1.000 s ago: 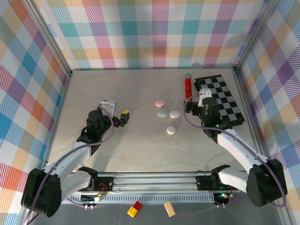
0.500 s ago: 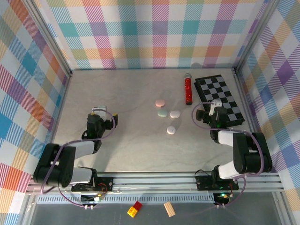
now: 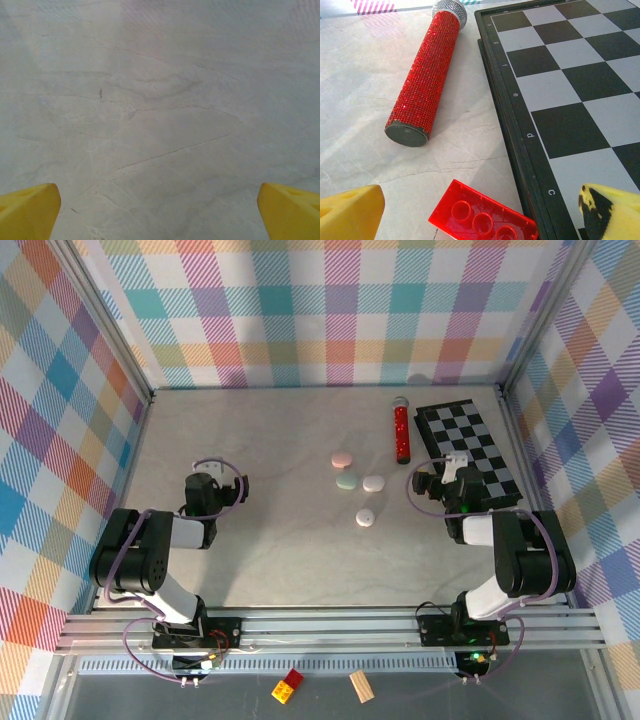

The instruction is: Insert the wireless bluetooth earbuds into the charging case

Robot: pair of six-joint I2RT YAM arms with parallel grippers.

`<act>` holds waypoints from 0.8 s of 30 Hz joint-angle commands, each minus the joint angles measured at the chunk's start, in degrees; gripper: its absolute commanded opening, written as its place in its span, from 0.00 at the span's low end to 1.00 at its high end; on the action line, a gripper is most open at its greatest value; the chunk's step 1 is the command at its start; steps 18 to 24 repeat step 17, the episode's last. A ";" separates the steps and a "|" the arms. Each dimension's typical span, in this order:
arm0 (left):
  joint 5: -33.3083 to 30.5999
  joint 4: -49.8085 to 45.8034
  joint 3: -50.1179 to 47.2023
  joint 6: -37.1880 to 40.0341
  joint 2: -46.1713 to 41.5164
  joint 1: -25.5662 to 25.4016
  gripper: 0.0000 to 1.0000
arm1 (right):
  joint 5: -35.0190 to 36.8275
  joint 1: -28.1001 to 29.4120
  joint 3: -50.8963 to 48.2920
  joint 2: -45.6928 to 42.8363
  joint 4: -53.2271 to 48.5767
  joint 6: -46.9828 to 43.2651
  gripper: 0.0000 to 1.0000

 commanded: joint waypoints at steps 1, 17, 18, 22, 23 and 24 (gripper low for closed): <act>0.85 1.32 0.93 -1.02 -0.12 0.50 1.00 | -1.14 -0.47 0.22 -0.05 2.64 -0.88 0.99; 0.73 1.16 1.07 -0.96 0.05 0.45 1.00 | -1.10 -0.46 0.22 -0.05 2.64 -0.90 0.99; 0.73 1.16 1.07 -0.96 0.05 0.45 1.00 | -1.10 -0.46 0.22 -0.05 2.64 -0.90 0.99; 0.73 1.16 1.07 -0.96 0.05 0.45 1.00 | -1.10 -0.46 0.22 -0.05 2.64 -0.90 0.99; 0.73 1.16 1.07 -0.96 0.05 0.45 1.00 | -1.10 -0.46 0.22 -0.05 2.64 -0.90 0.99; 0.73 1.16 1.07 -0.96 0.05 0.45 1.00 | -1.10 -0.46 0.22 -0.05 2.64 -0.90 0.99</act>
